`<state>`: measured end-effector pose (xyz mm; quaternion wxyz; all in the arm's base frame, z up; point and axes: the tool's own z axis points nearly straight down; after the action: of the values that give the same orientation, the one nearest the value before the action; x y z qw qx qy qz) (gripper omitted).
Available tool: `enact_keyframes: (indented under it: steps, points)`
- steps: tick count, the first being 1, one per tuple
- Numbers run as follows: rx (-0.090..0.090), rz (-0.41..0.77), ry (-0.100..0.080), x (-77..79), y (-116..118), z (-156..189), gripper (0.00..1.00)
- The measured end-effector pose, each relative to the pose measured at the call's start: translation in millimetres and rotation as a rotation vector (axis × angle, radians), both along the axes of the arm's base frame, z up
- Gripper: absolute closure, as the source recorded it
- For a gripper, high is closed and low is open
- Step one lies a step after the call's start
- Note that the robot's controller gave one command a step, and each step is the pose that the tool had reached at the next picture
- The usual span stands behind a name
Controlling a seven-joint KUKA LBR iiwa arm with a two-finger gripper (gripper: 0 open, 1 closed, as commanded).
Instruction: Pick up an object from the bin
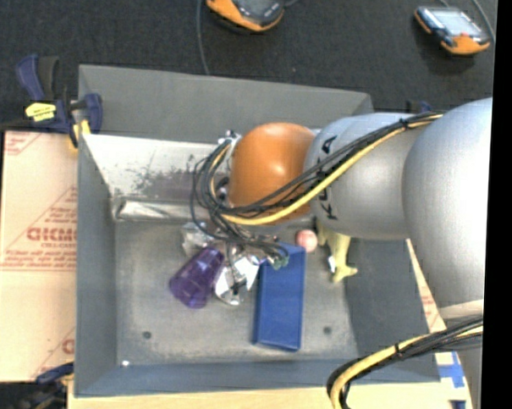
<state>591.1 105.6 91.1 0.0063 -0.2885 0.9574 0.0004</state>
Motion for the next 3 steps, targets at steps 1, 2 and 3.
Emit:
enact_keyframes:
  steps: [1,2,3]
  points:
    - [-0.001,0.241,-0.003,-5.3,-22,-19,1.00]
    - [-0.001,0.238,0.000,-6.4,-23,-20,1.00]
    - [0.001,0.149,0.003,-18.2,-18,47,1.00]
